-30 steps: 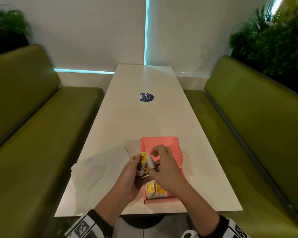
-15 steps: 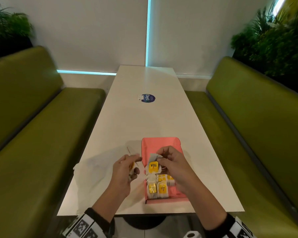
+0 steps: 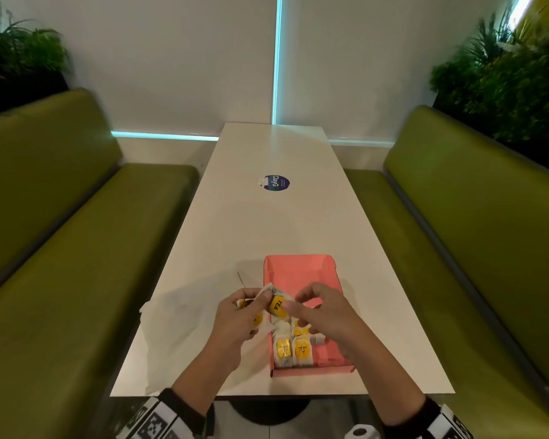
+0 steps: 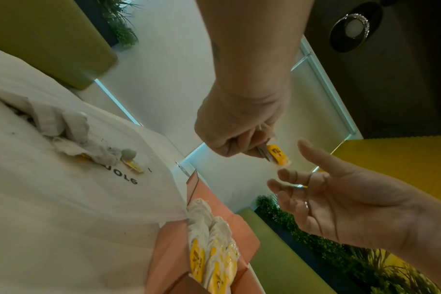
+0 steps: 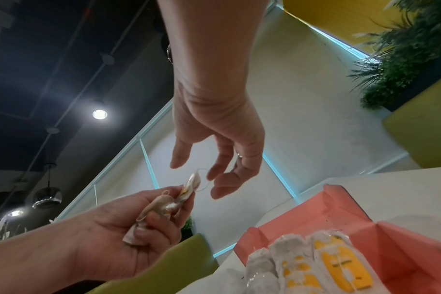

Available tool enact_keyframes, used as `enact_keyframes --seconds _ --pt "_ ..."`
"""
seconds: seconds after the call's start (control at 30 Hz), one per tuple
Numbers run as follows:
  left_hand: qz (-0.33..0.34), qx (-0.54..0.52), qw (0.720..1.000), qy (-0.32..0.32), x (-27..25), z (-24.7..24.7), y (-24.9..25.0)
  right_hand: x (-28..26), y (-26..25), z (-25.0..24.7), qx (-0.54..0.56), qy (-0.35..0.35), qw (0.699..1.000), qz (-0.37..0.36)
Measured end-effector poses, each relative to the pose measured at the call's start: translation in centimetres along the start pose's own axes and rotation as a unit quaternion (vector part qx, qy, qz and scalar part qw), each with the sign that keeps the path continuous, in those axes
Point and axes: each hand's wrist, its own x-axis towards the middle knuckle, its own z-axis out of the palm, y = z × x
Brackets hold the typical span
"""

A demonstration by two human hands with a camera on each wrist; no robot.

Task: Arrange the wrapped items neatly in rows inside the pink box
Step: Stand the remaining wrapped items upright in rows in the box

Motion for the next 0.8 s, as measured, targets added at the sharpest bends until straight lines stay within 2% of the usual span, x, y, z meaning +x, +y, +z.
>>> enact_keyframes --seconds 0.17,0.27,0.33,0.37,0.4,0.43,0.5,0.53,0.57,0.6,0.67,0.7,0.73,0.8 --pt "-0.001 -0.002 1.000 0.012 -0.4 0.4 -0.1 0.1 0.2 0.7 0.024 0.026 0.999 -0.034" --pt "0.019 0.001 1.000 0.016 -0.5 0.1 -0.2 0.7 -0.1 -0.6 0.024 0.021 0.999 -0.041" --pt "0.036 0.001 0.999 0.029 -0.3 -0.4 -0.2 1.8 0.1 -1.9 -0.064 0.112 0.989 -0.068" --pt "0.044 0.000 0.998 0.037 -0.3 -0.7 -0.2 2.0 0.1 -2.5 -0.153 0.168 0.970 -0.090" --pt "0.051 -0.001 0.998 0.043 -0.2 -0.9 -0.2 2.0 -0.1 -3.1 -0.231 0.181 0.949 -0.115" --pt "0.058 -0.003 0.997 0.045 -0.1 -1.1 -0.2 1.7 -0.4 -3.6 -0.279 0.122 0.944 -0.131" --pt "0.075 -0.003 0.997 0.036 0.0 -1.2 -0.1 1.0 -1.1 -3.9 -0.297 -0.126 0.941 -0.100" --pt "0.084 0.001 0.996 0.029 0.0 -1.2 -0.1 0.6 -1.3 -3.8 -0.306 -0.212 0.925 -0.074" --pt "0.091 0.006 0.996 0.023 0.0 -1.1 0.0 0.6 -1.2 -3.7 -0.342 -0.215 0.912 -0.075" --pt "0.096 0.010 0.995 0.018 0.0 -1.0 -0.1 1.0 -1.0 -3.6 -0.386 -0.146 0.906 -0.093" --pt "0.099 0.011 0.995 0.008 0.0 -0.9 0.0 1.4 -1.0 -3.4 -0.441 0.048 0.887 -0.129" --pt "0.098 0.006 0.995 0.000 -0.1 -0.9 0.0 1.4 -0.9 -3.3 -0.442 0.079 0.882 -0.142" --pt "0.099 0.001 0.995 -0.008 -0.1 -0.9 0.0 1.4 -0.8 -3.3 -0.436 0.044 0.887 -0.149" --pt "0.106 0.006 0.994 -0.025 -0.1 -0.9 0.1 1.1 -0.8 -3.1 -0.436 -0.116 0.882 -0.135"
